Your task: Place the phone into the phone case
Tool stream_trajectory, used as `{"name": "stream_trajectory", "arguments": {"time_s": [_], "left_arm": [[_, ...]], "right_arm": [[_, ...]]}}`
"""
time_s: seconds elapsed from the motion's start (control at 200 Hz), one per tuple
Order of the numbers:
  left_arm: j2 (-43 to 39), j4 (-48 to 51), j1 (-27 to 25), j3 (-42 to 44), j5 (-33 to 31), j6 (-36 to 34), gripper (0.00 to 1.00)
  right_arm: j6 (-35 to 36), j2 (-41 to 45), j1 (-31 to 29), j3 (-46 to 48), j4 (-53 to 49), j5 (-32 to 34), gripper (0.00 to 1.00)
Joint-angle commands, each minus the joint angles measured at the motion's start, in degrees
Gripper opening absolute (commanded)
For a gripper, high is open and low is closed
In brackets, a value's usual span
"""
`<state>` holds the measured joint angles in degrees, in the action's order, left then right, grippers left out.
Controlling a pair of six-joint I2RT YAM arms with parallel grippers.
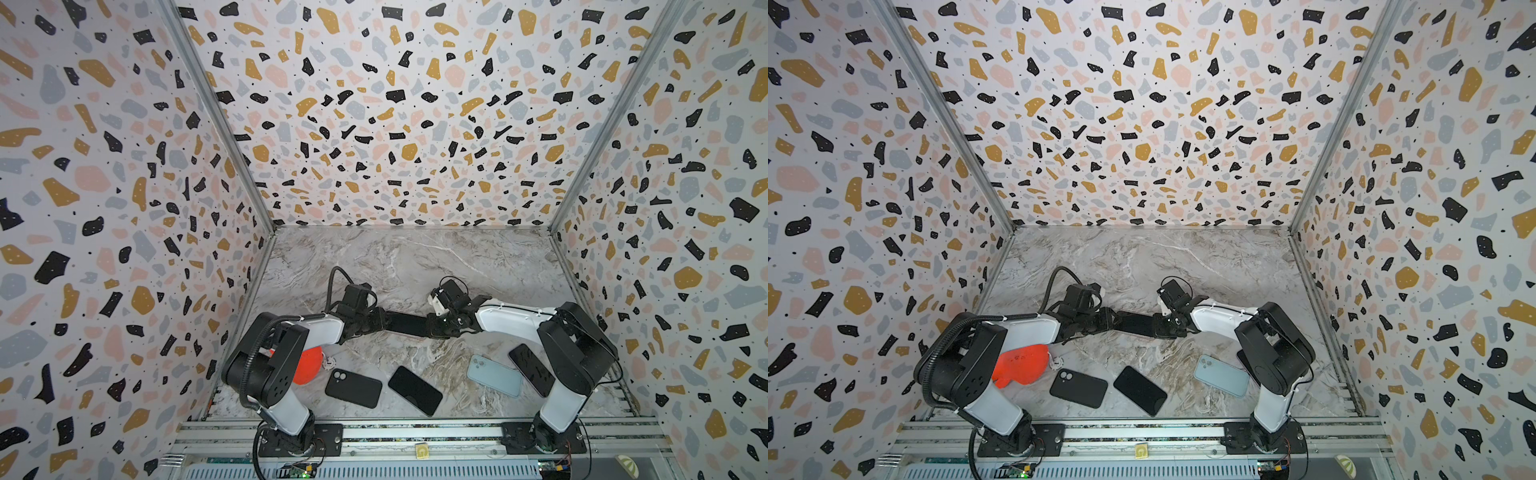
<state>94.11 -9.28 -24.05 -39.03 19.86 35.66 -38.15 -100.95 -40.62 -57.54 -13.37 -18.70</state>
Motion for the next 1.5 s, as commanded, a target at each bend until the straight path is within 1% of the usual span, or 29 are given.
{"name": "stream_trajectory", "arguments": {"time_s": [0.0,0.501,0.571,0.691,0.736,0.831,0.911,1.081,1.211,1.352,1.497], "left_arm": [[2.5,1.3,-2.2,1.3,3.9,1.1,0.42],[2.8,1.2,-2.7,1.1,3.3,1.4,0.41],[2.5,2.8,-2.5,0.6,2.3,0.5,0.42],[0.6,6.3,-0.5,-0.1,-0.4,-0.8,0.44],[-0.5,7.7,0.2,-0.3,-1.5,-1.3,0.46],[-3.0,10.3,0.6,-0.5,-4.4,-2.0,0.49],[-4.7,11.2,0.6,0.3,-5.4,-1.6,0.52],[-7.7,11.1,0.3,3.1,-4.8,0.0,0.56],[-9.9,8.4,-1.8,5.6,-2.3,2.7,0.59],[-10.1,2.0,-4.8,8.0,0.6,6.9,0.61],[-7.8,-0.6,-5.7,7.5,1.4,7.7,0.61]], "right_arm": [[0.7,-4.9,-3.1,1.2,7.0,-4.5,0.11],[-0.2,-4.8,-3.7,1.8,8.2,-4.6,0.10],[0.5,-2.5,-3.4,1.4,6.1,-3.0,0.10],[2.8,2.7,-2.0,0.1,1.6,1.3,0.11],[4.1,4.6,-1.4,-0.6,-0.1,3.0,0.13],[6.9,7.1,-0.8,-2.3,-1.8,6.9,0.21],[8.7,6.5,0.1,-3.7,-2.0,8.2,0.28],[11.2,2.2,1.5,-7.1,-1.2,7.9,0.39],[12.7,-2.0,2.2,-10.0,-0.6,6.9,0.48],[14.0,-5.4,2.4,-12.4,-0.1,5.1,0.52],[14.2,-7.4,2.7,-12.5,1.1,2.6,0.54]]}}
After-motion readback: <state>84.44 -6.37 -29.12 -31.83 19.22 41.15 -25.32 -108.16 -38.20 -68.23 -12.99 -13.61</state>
